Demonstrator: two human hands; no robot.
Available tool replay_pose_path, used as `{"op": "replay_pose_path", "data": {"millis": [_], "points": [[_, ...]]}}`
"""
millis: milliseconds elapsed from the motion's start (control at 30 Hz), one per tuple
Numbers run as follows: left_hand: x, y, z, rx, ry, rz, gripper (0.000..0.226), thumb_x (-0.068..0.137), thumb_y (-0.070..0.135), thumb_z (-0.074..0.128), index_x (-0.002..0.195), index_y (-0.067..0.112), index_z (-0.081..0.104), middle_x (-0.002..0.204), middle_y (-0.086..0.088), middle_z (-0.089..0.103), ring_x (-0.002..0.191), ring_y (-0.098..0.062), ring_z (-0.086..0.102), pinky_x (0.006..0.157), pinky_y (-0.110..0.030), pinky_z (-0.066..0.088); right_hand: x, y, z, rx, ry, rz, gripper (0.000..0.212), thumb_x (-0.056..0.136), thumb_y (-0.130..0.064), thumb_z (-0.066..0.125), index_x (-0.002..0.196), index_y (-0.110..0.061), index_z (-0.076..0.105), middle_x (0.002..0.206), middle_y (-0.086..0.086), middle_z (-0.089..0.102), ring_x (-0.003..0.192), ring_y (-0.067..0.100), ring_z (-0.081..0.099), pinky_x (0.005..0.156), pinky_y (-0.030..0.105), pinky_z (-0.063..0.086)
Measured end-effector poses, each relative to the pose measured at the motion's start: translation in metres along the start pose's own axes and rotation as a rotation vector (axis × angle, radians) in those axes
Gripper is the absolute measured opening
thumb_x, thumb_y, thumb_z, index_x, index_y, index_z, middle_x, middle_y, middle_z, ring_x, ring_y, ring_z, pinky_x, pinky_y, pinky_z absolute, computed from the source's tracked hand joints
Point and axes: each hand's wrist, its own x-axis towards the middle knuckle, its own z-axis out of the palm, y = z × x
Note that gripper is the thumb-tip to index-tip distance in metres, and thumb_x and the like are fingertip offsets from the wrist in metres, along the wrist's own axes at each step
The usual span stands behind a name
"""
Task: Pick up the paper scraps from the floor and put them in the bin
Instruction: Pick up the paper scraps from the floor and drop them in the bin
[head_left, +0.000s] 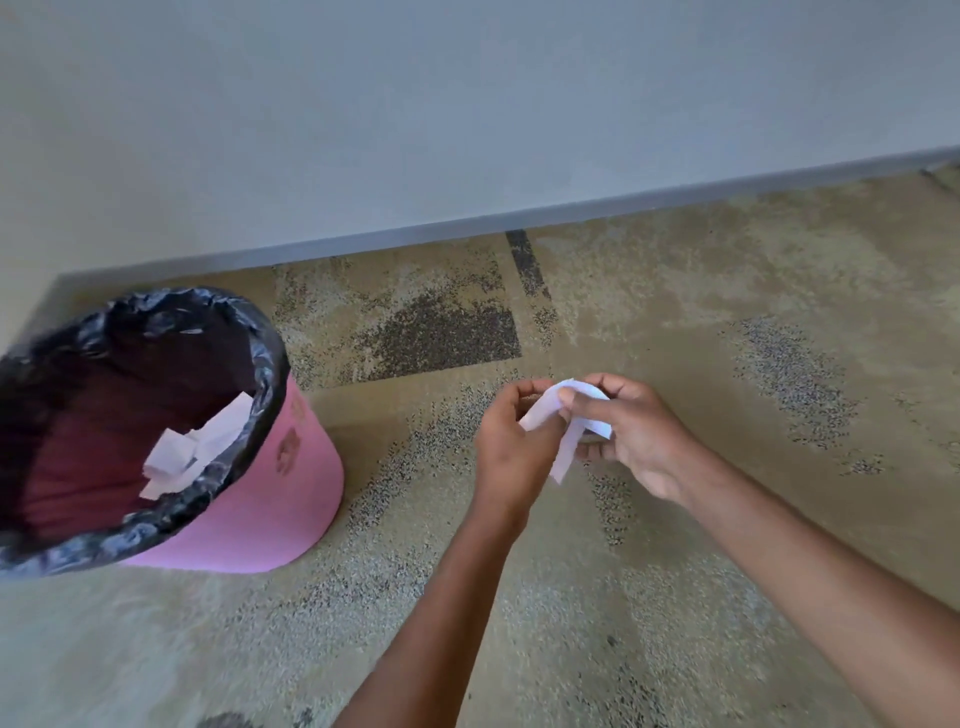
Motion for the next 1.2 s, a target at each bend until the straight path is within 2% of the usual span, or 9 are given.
{"op": "replay_pose_path", "data": {"millis": [133, 267, 333, 433, 533, 633, 767, 933, 1200], "points": [[-0.020, 0.057, -0.039, -0.158, 0.042, 0.053, 0.037, 0.097, 0.007, 0.073, 0.129, 0.025, 0.065, 0.112, -0.003, 0.079, 0.095, -0.014, 0.076, 0.077, -0.030, 0.063, -0.001, -0.048, 0.049, 0.089, -0.047, -0.043, 0.026, 0.099, -0.027, 0.076, 0.116, -0.008, 0.072, 0.109, 0.016, 0.078, 0.088, 0.026, 0.075, 0.078, 0.045, 0.063], [-0.055, 0.093, -0.076, -0.194, 0.094, 0.158, 0.040, 0.100, 0.002, 0.065, 0.137, 0.017, 0.063, 0.124, -0.011, 0.076, 0.120, -0.036, 0.072, 0.101, -0.052, 0.060, -0.010, -0.085, 0.102, 0.132, -0.135, -0.033, 0.041, 0.096, -0.027, 0.079, 0.126, -0.002, 0.067, 0.114, 0.019, 0.079, 0.081, 0.028, 0.076, 0.068, 0.041, 0.065], [-0.071, 0.106, -0.098, -0.214, 0.132, 0.210, 0.036, 0.104, -0.004, 0.056, 0.136, 0.011, 0.063, 0.128, -0.015, 0.075, 0.123, -0.039, 0.070, 0.104, -0.053, 0.058, -0.019, -0.099, 0.131, 0.145, -0.193, -0.029, 0.047, 0.095, -0.025, 0.081, 0.130, 0.002, 0.063, 0.116, 0.020, 0.079, 0.085, 0.030, 0.078, 0.065, 0.042, 0.066], [-0.085, 0.122, -0.133, -0.243, 0.244, 0.220, 0.038, 0.105, -0.008, 0.049, 0.139, 0.008, 0.059, 0.129, -0.017, 0.074, 0.122, -0.039, 0.071, 0.099, -0.045, 0.061, -0.034, -0.113, 0.171, 0.149, -0.287, -0.012, 0.050, 0.095, -0.020, 0.081, 0.134, 0.002, 0.061, 0.118, 0.020, 0.079, 0.095, 0.034, 0.080, 0.081, 0.051, 0.067], [-0.093, 0.141, -0.165, -0.228, 0.321, 0.199, 0.038, 0.105, -0.009, 0.048, 0.139, 0.005, 0.058, 0.127, -0.021, 0.073, 0.106, -0.040, 0.075, 0.078, -0.034, 0.067, -0.042, -0.125, 0.206, 0.125, -0.384, 0.019, 0.048, 0.096, -0.021, 0.080, 0.136, -0.002, 0.063, 0.125, 0.019, 0.077, 0.095, 0.029, 0.078, 0.083, 0.049, 0.064], [-0.089, 0.155, -0.197, -0.197, 0.350, 0.106, 0.031, 0.105, -0.005, 0.052, 0.132, 0.004, 0.064, 0.123, -0.018, 0.076, 0.101, -0.033, 0.079, 0.080, -0.033, 0.067, -0.046, -0.134, 0.235, 0.140, -0.435, 0.061, 0.043, 0.097, -0.025, 0.079, 0.134, -0.005, 0.069, 0.130, 0.017, 0.075, 0.104, 0.033, 0.078, 0.073, 0.042, 0.067], [-0.077, 0.158, -0.239, -0.192, 0.339, -0.026, 0.025, 0.108, 0.015, 0.058, 0.128, 0.004, 0.068, 0.125, -0.017, 0.075, 0.106, -0.032, 0.078, 0.084, -0.038, 0.067, -0.053, -0.133, 0.261, 0.188, -0.422, 0.099, 0.028, 0.102, -0.025, 0.073, 0.121, -0.005, 0.068, 0.100, 0.012, 0.074, 0.091, 0.029, 0.075, 0.076, 0.043, 0.068], [-0.065, 0.152, -0.276, -0.178, 0.302, -0.129, 0.042, 0.107, 0.038, 0.060, 0.138, 0.011, 0.060, 0.130, -0.014, 0.072, 0.101, -0.030, 0.080, 0.092, -0.044, 0.066, -0.047, -0.130, 0.282, 0.151, -0.431, 0.073, 0.047, 0.100, -0.032, 0.076, 0.137, -0.006, 0.062, 0.142, 0.023, 0.064, 0.123, 0.040, 0.071, 0.097, 0.051, 0.063], [-0.053, 0.148, -0.301, -0.201, 0.392, -0.231, 0.061, 0.091, 0.042, 0.070, 0.145, 0.017, 0.056, 0.155, -0.011, 0.052, 0.135, -0.032, 0.060, 0.103, -0.046, 0.058, -0.044, -0.128, 0.320, 0.106, -0.339, 0.051, 0.041, 0.098, -0.020, 0.076, 0.133, -0.004, 0.064, 0.131, 0.024, 0.069, 0.115, 0.043, 0.073, 0.086, 0.047, 0.067]]}}
